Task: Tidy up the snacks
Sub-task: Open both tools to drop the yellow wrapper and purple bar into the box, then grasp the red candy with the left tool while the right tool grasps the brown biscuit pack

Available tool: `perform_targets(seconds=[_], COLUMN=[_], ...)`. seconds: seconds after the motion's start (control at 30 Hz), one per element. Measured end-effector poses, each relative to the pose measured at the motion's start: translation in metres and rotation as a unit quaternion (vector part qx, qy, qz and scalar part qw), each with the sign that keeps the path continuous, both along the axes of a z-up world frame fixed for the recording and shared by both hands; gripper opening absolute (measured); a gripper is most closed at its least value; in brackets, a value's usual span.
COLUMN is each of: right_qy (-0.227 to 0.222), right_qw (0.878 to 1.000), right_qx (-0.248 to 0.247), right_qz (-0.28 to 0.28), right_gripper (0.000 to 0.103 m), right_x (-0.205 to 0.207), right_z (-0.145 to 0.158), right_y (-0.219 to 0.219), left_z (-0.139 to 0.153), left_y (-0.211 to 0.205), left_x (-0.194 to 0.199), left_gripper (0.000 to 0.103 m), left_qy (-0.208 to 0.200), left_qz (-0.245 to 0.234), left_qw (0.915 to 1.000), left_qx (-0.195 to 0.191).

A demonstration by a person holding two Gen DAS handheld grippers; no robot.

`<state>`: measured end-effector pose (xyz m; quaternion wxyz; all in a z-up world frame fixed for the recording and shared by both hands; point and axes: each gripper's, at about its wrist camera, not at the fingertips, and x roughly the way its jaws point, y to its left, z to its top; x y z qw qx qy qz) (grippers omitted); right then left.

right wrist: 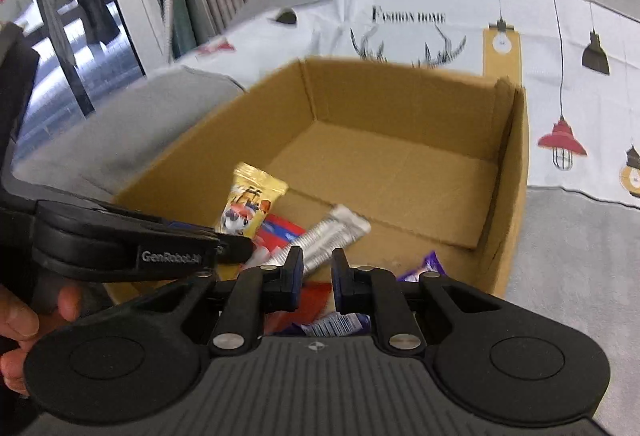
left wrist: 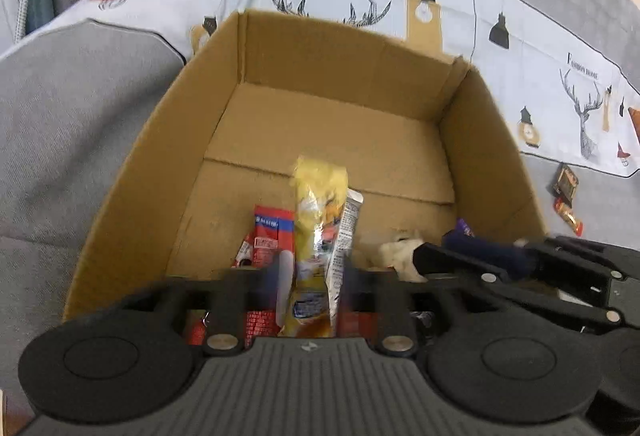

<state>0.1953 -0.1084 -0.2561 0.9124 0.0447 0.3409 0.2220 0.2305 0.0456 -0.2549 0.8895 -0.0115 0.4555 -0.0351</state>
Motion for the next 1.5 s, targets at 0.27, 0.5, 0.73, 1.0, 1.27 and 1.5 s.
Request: perform_targets(seconds=[0.27,0.5,0.73,1.0,1.27,1.5], right_qy=[-0.056,-0.065,-0.059,0.04,0.087,0.101], right_qw=[0.997,0.988,0.973,0.954,0.943,0.949], right_qx=[0.034,0.066,0.048,0.095,0.103,0.134], right_qz=[-0.047,-0.127,-0.217,-0.28,-0.303,-0.268], right_gripper=[0.064,0.07,0.056,0.017,0.012,0.011], right_x=[-0.018,-0.028,-0.023,0.02,0.034,0.049], right_z=[0.02,0.019,-0.012,-0.085,-0.12,-0.116], right_y=[-0.062,-0.166,-0.273,-0.335,-0.349,-0.33], left_z=[0.034,0.03,-0.009,-0.09,-0.122,-0.122], left_y=[-0.052,-0.151,-0.264,-0.343,-0.34,-0.334], left_x=[-0.006,0.015,0.042,0.101,0.128,0.146], left_gripper=[0.089,0.087,0.077,0.038,0.034,0.034], left_qy=[-0.039,-0.019,0.006,0.085,0.126,0.116], left_qz=[-0.017,-0.09,-0.174,-0.2,-0.169,-0.147], left_qw=[0.9991,0.9945,0.9823,0.9697,0.9653,0.9687], left_qx=[-0.003,-0.05,-0.068,-0.111,-0.154,-0.163])
